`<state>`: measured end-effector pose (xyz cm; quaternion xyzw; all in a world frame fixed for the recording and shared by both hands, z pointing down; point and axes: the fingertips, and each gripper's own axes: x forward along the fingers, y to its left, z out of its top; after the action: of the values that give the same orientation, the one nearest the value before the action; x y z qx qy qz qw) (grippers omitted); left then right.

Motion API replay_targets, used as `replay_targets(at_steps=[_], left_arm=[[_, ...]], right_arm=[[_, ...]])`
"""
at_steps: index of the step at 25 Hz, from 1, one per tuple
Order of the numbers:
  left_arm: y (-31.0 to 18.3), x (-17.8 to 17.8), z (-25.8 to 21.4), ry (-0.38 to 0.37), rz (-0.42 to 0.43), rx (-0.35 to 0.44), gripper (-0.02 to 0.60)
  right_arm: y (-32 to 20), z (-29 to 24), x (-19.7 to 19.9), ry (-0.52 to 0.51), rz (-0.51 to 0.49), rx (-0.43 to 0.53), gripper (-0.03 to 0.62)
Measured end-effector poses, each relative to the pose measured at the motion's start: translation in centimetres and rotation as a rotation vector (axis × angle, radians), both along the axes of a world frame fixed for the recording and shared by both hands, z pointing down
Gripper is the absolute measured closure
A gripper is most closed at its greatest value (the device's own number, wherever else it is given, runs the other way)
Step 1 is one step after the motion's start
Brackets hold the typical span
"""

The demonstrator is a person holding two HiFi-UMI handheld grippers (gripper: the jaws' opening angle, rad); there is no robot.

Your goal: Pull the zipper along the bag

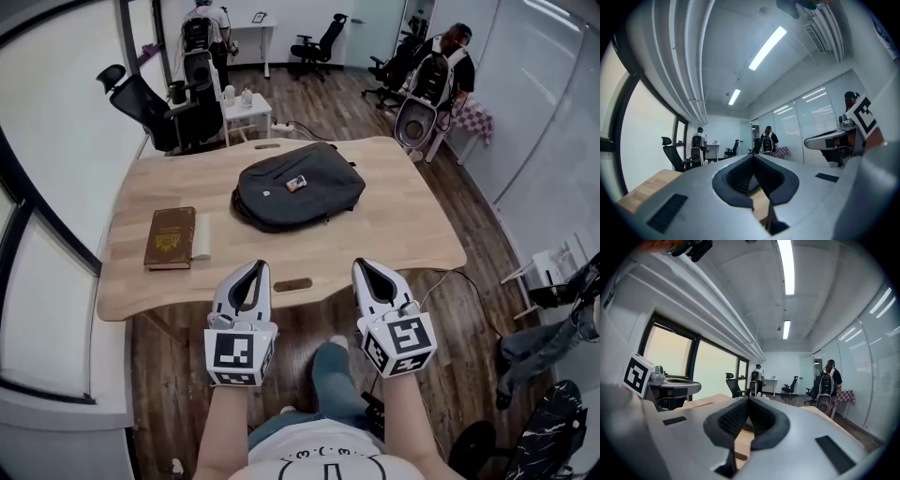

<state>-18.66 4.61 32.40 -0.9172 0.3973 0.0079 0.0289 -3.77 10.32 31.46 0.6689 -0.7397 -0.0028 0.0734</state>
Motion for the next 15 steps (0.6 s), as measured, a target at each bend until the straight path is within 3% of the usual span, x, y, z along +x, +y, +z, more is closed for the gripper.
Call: replay_targets(at_steps=[6, 15], left_arm=[[-3.9, 4.3, 1.7, -0.04, -0.017, -0.024, 0.568], [-12.3, 15.2, 5.7, -0.099, -0.059, -0.109, 0.568]], right_arm=[[-5.3, 1.7, 4.2, -0.044, -0.036, -0.009, 0.542], [-15.1, 3.8, 14.2, -0.054, -0.101, -0.052, 0.542]])
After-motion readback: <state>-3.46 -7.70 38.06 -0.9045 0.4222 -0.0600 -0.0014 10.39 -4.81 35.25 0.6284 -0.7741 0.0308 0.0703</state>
